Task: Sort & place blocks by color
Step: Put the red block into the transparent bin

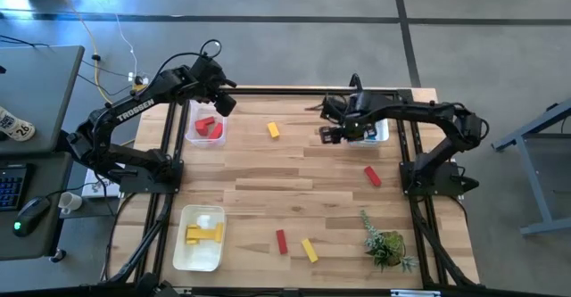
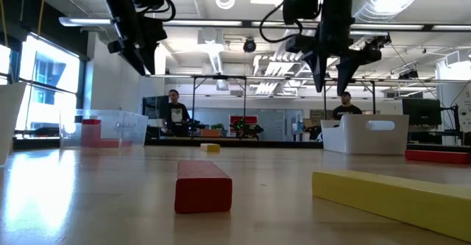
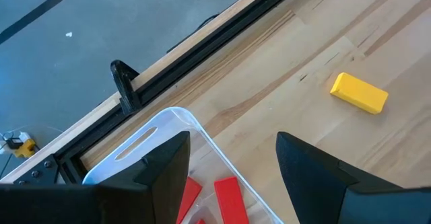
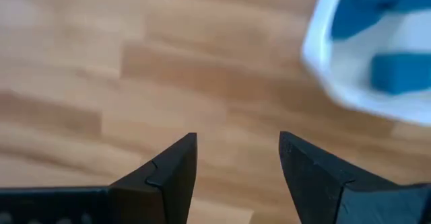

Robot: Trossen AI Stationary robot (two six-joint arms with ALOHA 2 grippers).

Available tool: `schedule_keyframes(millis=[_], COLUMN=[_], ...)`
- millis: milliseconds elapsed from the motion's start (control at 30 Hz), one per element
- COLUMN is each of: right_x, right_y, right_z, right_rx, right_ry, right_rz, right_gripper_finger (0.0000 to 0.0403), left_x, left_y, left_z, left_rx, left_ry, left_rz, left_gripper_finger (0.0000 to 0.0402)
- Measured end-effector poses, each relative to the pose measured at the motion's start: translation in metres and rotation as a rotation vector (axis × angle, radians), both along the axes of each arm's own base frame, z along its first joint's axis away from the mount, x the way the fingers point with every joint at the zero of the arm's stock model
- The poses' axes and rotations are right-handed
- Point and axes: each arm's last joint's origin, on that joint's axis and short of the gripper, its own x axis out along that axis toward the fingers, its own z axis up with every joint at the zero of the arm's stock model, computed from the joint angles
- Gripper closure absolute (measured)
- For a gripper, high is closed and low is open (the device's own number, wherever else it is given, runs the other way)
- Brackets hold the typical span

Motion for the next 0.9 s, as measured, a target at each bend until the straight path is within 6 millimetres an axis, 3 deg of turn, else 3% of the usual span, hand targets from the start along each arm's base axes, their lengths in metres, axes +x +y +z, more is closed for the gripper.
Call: schedule_keyframes(millis=[433,667,900], right_x=[0.027,0.017,-0.002], right_y=[0.082,0.112,0.12], right_z=[0.003,0.0,-0.002], right_rx=[0.037,-0.044,-0.078], right_ry=[-0.134,-0.038,0.152], right_rz=[0.044,0.072,0.12], right_gripper_finger=[0.0208,0.0208,0.0208], left_x=[0.0,0.001,0.001], left_y=[0.0,-0.001,-0.001], left_z=[0.0,0.0,0.0], left_rx=[0.003,0.001,0.0], left_ry=[0.019,0.02,0.021], left_rz=[-0.06,-0.081,-0.081], left_gripper_finger=[0.0194,0.0194,0.0194])
